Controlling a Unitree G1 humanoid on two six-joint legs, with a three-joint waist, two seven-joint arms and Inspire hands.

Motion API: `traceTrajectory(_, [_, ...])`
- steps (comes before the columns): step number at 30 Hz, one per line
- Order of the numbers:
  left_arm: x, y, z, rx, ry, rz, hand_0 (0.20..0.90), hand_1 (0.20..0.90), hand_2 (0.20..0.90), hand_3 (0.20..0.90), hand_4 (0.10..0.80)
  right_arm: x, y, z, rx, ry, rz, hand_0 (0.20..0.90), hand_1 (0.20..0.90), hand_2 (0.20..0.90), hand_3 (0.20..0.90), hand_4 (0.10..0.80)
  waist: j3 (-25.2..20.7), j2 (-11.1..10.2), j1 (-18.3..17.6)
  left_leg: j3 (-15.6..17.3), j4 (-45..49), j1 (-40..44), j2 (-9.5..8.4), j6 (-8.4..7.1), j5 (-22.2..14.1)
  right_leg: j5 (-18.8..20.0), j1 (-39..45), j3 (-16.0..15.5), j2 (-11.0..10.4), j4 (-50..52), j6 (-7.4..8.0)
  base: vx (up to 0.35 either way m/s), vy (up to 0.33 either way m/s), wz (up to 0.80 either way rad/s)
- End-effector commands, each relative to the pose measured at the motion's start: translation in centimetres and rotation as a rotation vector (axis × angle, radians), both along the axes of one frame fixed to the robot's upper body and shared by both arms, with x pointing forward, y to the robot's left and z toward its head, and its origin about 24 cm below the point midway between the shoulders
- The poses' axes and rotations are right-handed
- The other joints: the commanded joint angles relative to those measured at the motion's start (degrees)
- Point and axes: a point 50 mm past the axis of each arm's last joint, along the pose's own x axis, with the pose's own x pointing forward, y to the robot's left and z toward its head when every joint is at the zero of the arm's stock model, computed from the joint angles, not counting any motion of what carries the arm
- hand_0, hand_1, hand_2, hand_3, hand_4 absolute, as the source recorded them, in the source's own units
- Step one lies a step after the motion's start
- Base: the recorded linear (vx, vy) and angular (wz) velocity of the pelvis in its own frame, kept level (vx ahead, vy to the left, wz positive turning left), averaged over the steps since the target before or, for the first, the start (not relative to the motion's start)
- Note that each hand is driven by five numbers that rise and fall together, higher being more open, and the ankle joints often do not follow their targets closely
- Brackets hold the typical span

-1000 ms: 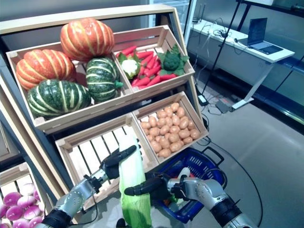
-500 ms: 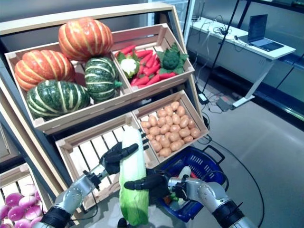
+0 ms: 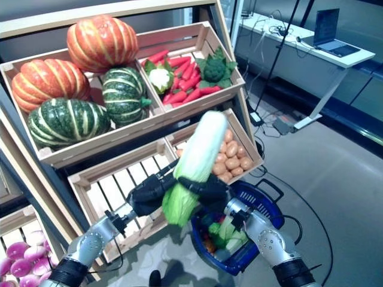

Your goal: Put vegetables into the basket

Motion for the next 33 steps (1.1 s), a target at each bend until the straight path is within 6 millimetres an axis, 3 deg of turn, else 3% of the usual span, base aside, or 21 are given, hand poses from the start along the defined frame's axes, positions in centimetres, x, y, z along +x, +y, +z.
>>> traceTrajectory(1, [1.9, 0.6, 2.8, -0.037, -0.129, 0.02, 0.9, 0.9, 0.9, 0.9, 0.8, 1.5, -1.7, 8.0, 0.291, -0.402, -0.226, 0.3, 0.3, 0.3, 0.3, 0.4, -2.5, -1.6, -0.3, 0.9, 0.5, 5.0, 2.0, -1.71, -7.6, 2.0, -0.7, 1.5, -2.8, 1.2, 0.72, -0.002, -0.015, -0.09])
traceTrajectory(6, [1.9, 1.2, 3.5, -0.049, -0.166, 0.069, 0.9, 0.9, 0.9, 0.9, 0.8, 1.4, -3.6, 6.3, 0.318, -0.331, -0.416, 0.3, 0.3, 0.3, 0.3, 0.4, -2.1, -1.5, -0.5, 1.2, 0.5, 4.7, 1.96, -1.6, -7.6, 2.0, -1.0, 1.8, -2.6, 1.0, 0.52, 0.0, -0.011, -0.05])
traceTrajectory(14, [2.4, 1.5, 7.1, -0.083, -0.316, 0.117, 0.9, 0.9, 0.9, 0.9, 0.8, 1.3, -8.2, 2.6, 0.353, -0.193, -0.715, 0.3, 0.3, 0.3, 0.3, 0.4, 1.0, -0.8, -0.4, 0.3, 0.5, 1.2, 2.11, -1.66, -6.5, 1.3, -5.0, 2.3, -1.8, 3.4, -0.37, -0.102, -0.021, -0.03])
traceTrajectory(18, [3.0, 1.7, 9.3, -0.093, -0.405, 0.133, 0.9, 0.9, 0.9, 0.9, 0.8, 2.2, -9.8, 3.0, 0.34, -0.193, -0.76, 0.3, 0.3, 0.3, 0.3, 0.4, 4.3, -0.2, -0.2, 0.0, 0.9, -1.0, 2.29, -1.65, -5.5, 0.3, -8.5, 2.8, -1.3, 6.5, -1.25, -0.213, -0.024, 0.02])
traceTrajectory(24, [3.6, 2.9, 13.9, -0.061, -0.635, 0.21, 0.9, 0.9, 0.9, 0.9, 0.8, 4.1, -12.8, 4.9, 0.248, -0.202, -0.824, 0.3, 0.3, 0.3, 0.3, 0.4, 13.6, 1.1, 0.9, -2.1, 15.9, -14.7, 2.58, -2.9, -6.9, -3.4, -19.2, 3.7, -1.2, 20.4, -3.83, -0.253, -0.043, 0.03])
traceTrajectory(27, [3.8, 3.2, 15.1, -0.041, -0.702, 0.232, 0.9, 0.9, 0.9, 0.9, 0.8, 4.7, -13.6, 5.2, 0.222, -0.189, -0.857, 0.3, 0.3, 0.3, 0.3, 0.4, 15.6, 1.3, 1.5, -2.9, 20.5, -19.1, 2.48, -3.25, -7.9, -4.7, -22.7, 3.7, -1.7, 24.3, -4.19, -0.125, -0.034, 0.17])
traceTrajectory(33, [4.6, 2.7, 18.2, -0.076, -0.805, 0.263, 0.9, 0.9, 0.9, 0.9, 0.8, 6.6, -15.2, 7.1, 0.157, -0.165, -0.925, 0.3, 0.3, 0.3, 0.3, 0.4, 19.8, 1.7, 2.7, -5.2, 29.0, -28.4, 0.62, -2.58, -9.8, -6.2, -31.5, 3.7, -3.2, 32.8, -4.85, -0.127, -0.012, 0.14])
